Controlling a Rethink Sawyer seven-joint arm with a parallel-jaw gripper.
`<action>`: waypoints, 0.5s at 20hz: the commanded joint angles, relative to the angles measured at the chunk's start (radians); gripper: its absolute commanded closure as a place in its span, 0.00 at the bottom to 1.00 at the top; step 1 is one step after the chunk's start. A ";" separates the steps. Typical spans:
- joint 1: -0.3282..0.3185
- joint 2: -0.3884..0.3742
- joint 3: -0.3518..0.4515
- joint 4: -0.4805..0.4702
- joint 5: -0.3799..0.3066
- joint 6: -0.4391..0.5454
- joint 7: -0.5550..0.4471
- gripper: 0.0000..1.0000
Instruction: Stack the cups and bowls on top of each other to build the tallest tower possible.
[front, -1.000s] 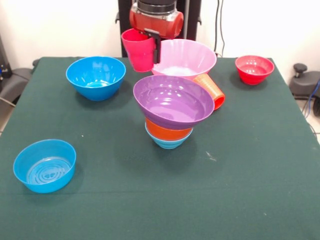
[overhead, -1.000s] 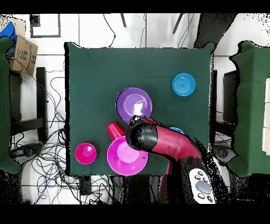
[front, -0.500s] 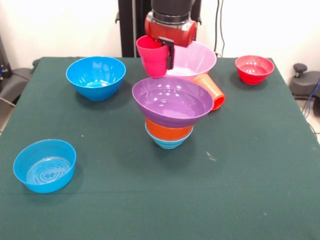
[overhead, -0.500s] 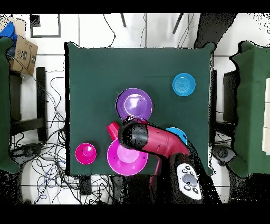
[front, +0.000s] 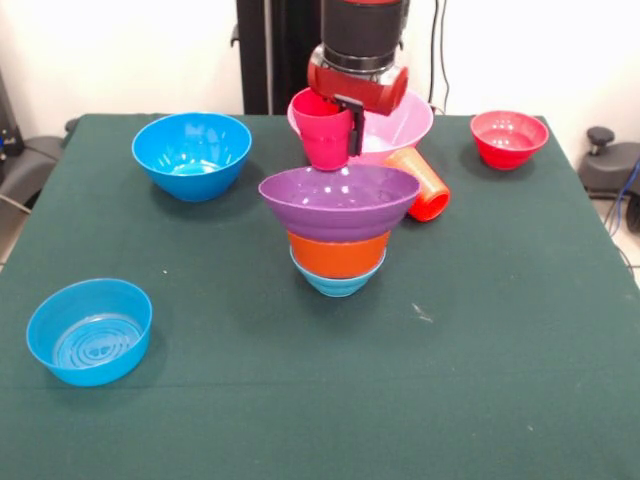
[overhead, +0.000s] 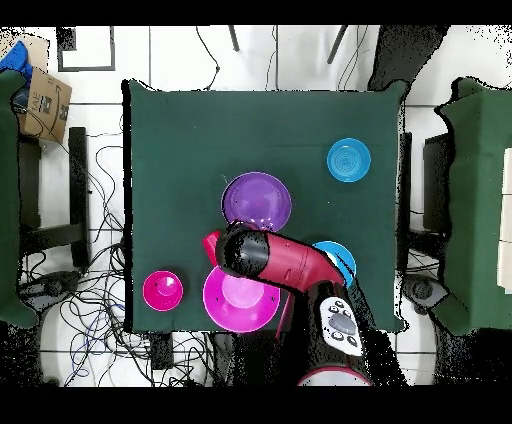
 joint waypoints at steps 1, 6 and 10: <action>-0.009 0.089 0.018 -0.070 0.026 -0.096 0.172 1.00; 0.001 0.074 0.008 -0.074 0.037 -0.070 0.171 1.00; 0.007 0.054 0.001 -0.083 0.046 -0.026 0.166 1.00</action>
